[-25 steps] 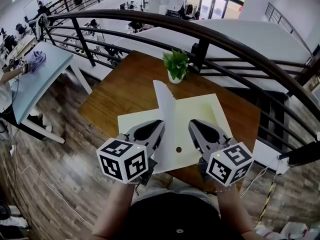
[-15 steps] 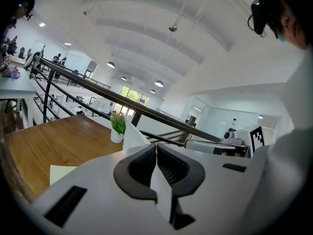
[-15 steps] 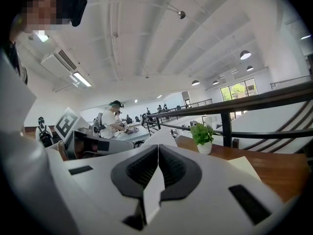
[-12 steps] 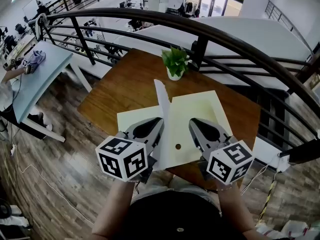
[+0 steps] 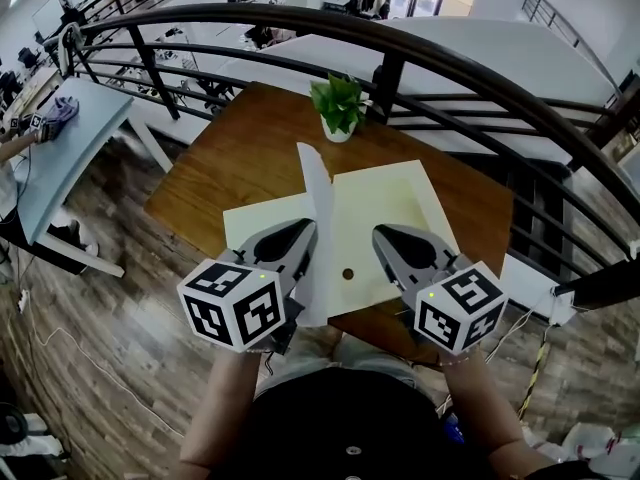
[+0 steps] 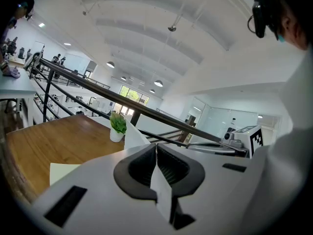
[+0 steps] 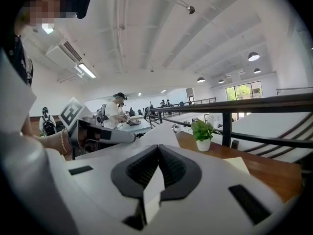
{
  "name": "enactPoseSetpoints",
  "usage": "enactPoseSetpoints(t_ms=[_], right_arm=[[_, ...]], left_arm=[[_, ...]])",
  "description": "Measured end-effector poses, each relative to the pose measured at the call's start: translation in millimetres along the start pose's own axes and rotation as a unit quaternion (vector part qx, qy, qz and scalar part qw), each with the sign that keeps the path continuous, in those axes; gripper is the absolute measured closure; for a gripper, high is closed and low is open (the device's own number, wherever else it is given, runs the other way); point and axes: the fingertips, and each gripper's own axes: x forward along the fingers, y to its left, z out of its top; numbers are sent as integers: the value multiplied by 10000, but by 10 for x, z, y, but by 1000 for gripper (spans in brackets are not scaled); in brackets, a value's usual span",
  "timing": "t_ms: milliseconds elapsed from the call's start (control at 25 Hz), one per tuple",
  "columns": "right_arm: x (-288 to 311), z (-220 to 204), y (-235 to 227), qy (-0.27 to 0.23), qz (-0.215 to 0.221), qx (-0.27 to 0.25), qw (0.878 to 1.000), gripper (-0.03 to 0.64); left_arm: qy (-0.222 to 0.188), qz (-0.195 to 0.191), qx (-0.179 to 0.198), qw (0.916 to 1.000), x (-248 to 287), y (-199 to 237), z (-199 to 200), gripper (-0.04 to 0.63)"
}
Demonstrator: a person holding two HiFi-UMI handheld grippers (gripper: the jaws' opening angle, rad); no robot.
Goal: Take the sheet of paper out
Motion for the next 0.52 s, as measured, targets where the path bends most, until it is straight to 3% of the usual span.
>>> enactPoseSetpoints(t_ms=[520], right_arm=[[-111, 44, -151, 151, 48, -337, 9993, 589]], left_arm=[[-193, 3, -75, 9998, 25, -61, 3, 572]])
